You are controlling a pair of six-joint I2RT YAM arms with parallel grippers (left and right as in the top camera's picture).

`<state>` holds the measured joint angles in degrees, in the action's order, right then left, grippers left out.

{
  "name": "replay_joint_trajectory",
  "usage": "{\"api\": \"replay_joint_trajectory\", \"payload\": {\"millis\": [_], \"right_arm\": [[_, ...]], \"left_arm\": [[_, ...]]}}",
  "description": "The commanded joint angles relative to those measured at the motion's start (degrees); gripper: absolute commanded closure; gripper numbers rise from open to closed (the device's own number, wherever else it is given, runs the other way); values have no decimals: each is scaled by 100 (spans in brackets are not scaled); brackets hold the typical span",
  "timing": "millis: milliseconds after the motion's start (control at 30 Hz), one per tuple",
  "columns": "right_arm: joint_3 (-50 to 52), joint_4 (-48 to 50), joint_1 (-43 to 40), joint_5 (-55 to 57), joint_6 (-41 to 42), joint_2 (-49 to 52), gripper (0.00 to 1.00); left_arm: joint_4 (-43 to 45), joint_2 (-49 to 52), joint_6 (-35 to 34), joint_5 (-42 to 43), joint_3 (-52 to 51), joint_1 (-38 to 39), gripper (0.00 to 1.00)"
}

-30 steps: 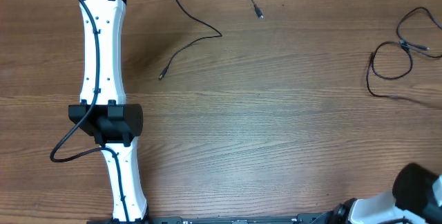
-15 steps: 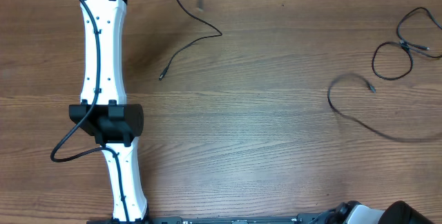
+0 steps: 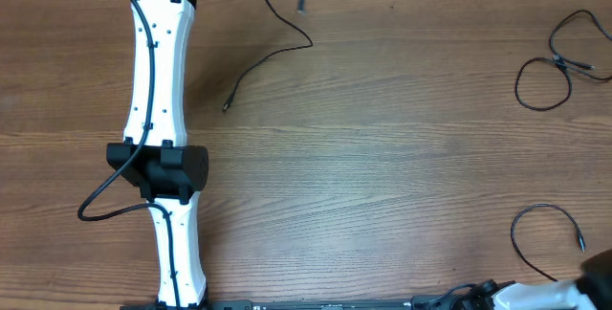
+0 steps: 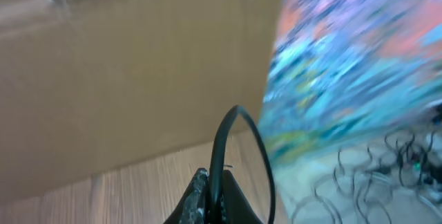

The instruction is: Untangle cables

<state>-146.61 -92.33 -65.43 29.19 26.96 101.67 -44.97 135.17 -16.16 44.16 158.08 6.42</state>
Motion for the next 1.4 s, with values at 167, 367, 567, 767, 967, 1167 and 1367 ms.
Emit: {"api": "replay_joint_trajectory", "payload": {"millis": [167,367,567,767,967,1167,1367], "right_arm": [[-35,710,118,-3040,-1482,1346,96],[-35,1342,761,-3751,-2120,1788,96],[120,1735,1281,-2258,-2124,2199,96],[122,1624,1003,-2282,-2002,2975,96],[122,1818,752,-2765,-1934,3523,96],[98,1679,734,-3241,-1937,3757,27],[-439,1325,999,-3294,-1790,3392,8]], "left_arm": [[192,-42,-345,-306,142,149,96],[223,-42,-535,-328,142,173,96],[214,-42,-605,-326,142,225,96],[212,-42,-654,-323,142,275,96],[214,-42,-765,-328,142,275,96],[216,-42,-787,-337,142,273,96],[219,-42,-763,-417,142,256,96]]}}
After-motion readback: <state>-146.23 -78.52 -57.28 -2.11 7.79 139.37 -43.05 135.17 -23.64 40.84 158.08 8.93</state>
